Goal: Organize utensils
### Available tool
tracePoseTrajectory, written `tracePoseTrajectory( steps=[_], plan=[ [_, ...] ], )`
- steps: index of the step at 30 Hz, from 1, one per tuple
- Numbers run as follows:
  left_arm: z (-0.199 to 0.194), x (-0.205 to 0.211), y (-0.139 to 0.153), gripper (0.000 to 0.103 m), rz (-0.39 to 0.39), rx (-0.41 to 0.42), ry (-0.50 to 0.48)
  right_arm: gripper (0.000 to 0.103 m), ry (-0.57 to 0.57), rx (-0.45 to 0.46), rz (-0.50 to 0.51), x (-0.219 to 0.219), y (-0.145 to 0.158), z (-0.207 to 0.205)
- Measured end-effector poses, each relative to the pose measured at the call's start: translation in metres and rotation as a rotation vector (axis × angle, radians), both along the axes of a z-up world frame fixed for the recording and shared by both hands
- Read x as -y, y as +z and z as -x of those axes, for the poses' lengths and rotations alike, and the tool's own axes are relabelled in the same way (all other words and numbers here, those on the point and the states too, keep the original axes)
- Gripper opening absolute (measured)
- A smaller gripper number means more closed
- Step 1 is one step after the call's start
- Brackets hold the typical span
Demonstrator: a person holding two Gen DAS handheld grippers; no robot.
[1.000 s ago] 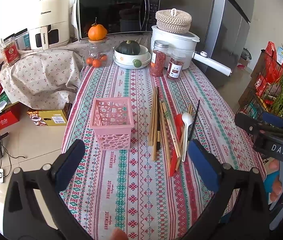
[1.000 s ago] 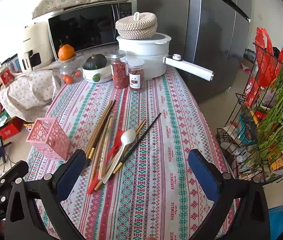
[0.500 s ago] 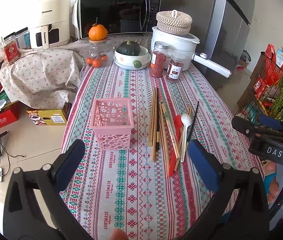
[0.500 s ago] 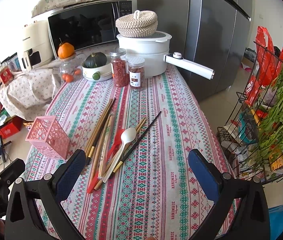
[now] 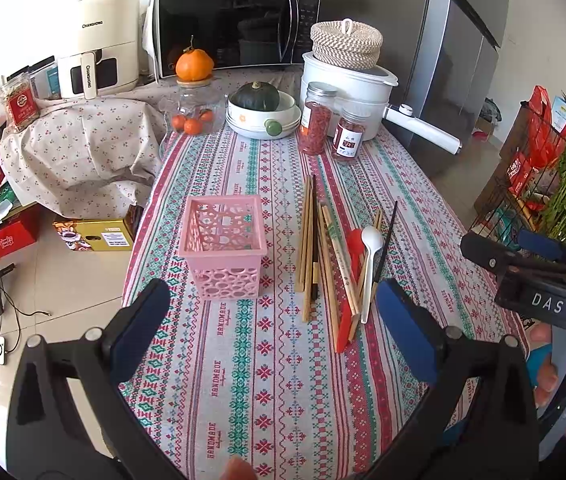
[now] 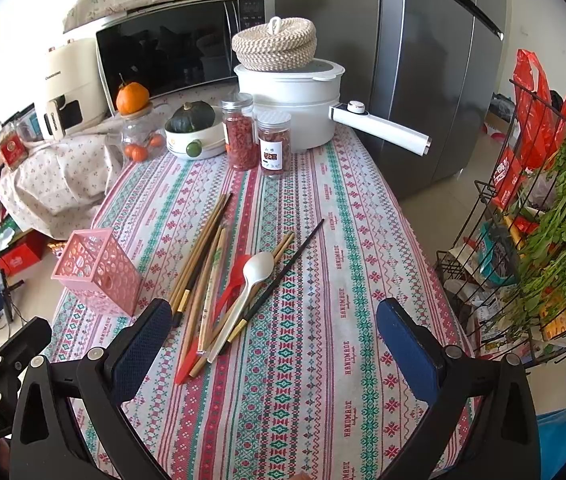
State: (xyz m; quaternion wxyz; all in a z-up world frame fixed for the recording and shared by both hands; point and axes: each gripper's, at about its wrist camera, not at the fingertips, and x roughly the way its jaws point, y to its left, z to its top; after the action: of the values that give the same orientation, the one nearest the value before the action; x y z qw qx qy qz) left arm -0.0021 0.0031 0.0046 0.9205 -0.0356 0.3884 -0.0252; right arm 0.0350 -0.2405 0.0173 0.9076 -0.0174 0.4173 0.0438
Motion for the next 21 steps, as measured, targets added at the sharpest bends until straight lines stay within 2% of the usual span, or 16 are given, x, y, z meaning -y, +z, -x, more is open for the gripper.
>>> tracePoseTrajectory(
  steps=[21],
  plan=[
    [0.0002, 0.0003, 0.0, 0.102, 0.0, 0.001, 0.0, 0.103, 0.0, -0.006, 0.0, -0.0014, -0.002, 0.0006]
  ],
)
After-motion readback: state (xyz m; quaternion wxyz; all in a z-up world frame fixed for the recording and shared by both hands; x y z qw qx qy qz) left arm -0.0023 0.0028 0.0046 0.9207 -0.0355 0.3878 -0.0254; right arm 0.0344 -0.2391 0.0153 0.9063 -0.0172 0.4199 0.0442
